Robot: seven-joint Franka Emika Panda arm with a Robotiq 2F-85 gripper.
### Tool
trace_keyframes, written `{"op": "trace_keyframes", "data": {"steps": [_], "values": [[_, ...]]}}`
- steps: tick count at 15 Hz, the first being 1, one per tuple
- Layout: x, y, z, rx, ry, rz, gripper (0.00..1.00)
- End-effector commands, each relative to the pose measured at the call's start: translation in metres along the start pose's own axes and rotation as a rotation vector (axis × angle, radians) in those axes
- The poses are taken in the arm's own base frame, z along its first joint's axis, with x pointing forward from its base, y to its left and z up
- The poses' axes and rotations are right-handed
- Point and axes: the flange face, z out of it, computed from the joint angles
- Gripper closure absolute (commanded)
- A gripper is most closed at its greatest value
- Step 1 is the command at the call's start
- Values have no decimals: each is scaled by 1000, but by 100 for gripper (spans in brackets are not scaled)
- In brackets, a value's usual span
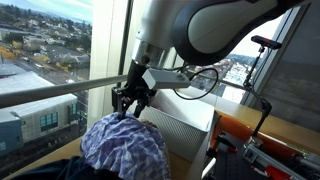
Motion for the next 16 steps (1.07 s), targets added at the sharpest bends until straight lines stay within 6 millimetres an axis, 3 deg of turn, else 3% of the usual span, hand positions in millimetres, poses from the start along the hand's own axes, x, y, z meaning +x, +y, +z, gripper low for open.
{"op": "trace_keyframes", "data": {"steps": [1,3,5,6,9,16], "values": [[1,29,-44,-9,35,-9,12],[7,46,-62,-12,59,0,0],[13,65,-73,-19,81,11,0],[16,47,-60,-3,72,17,1],[19,65,-69,-8,81,26,0],[16,64,-67,-10,76,23,0]]}}
